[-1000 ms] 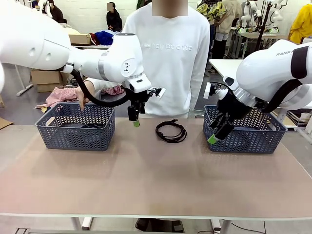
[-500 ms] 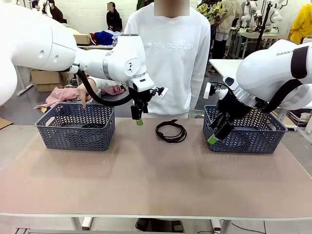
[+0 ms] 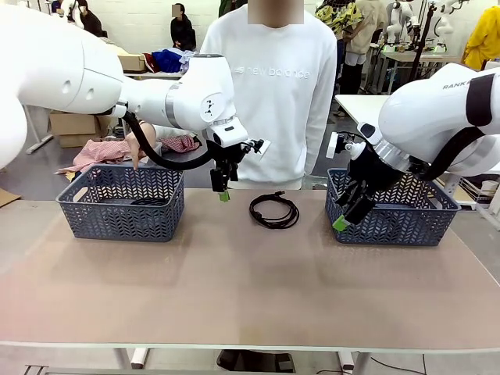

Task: Organize the cables according to human instructions.
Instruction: Pick up a bundle of cables and place it in the basket indicated by the human.

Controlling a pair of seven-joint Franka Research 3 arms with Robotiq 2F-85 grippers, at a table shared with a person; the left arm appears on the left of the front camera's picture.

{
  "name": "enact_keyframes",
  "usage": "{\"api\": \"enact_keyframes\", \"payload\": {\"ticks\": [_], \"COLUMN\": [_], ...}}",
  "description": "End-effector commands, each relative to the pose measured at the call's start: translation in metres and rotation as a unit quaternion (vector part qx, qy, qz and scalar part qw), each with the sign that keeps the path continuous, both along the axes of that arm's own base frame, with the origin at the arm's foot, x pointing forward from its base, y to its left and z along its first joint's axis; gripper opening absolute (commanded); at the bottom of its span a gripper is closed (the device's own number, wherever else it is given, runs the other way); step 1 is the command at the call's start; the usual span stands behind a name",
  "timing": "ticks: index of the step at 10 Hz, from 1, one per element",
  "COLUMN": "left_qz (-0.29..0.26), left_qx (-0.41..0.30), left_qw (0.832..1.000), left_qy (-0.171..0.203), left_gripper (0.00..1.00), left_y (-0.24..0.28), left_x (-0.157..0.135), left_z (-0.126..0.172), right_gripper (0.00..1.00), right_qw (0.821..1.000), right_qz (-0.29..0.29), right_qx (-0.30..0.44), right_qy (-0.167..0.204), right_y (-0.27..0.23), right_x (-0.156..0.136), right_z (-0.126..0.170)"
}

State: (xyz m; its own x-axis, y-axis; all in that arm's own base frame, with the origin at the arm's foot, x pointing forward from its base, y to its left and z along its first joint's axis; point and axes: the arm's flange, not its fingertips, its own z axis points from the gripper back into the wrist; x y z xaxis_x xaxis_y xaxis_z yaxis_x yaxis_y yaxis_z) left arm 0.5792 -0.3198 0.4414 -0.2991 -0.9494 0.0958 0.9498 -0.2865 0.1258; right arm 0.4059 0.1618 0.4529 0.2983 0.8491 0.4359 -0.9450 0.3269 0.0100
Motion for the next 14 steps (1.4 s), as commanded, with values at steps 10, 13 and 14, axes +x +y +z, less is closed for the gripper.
{"api": "enact_keyframes", "payload": {"ticks": [10,13,14], "left_qz": [-0.349,-0.417,-0.435], "left_qx": [0.118,0.122,0.119], "left_qw": [0.926,0.894,0.885], "left_qy": [-0.081,-0.106,-0.116], "left_gripper": [1.00,1.00,1.00], "left_y": [-0.047,-0.070,-0.073], "left_x": [0.070,0.071,0.068], "left_z": [-0.017,-0.023,-0.025], "right_gripper": [1.00,1.00,1.00], "right_qw": [1.000,1.000,1.000], "right_qz": [-0.002,-0.002,-0.002], "right_qx": [0.001,0.001,0.001], "right_qy": [-0.001,-0.001,-0.001], "right_y": [-0.001,-0.001,-0.001], "right_x": [-0.001,-0.001,-0.001], "right_z": [0.001,0.001,0.001]}}
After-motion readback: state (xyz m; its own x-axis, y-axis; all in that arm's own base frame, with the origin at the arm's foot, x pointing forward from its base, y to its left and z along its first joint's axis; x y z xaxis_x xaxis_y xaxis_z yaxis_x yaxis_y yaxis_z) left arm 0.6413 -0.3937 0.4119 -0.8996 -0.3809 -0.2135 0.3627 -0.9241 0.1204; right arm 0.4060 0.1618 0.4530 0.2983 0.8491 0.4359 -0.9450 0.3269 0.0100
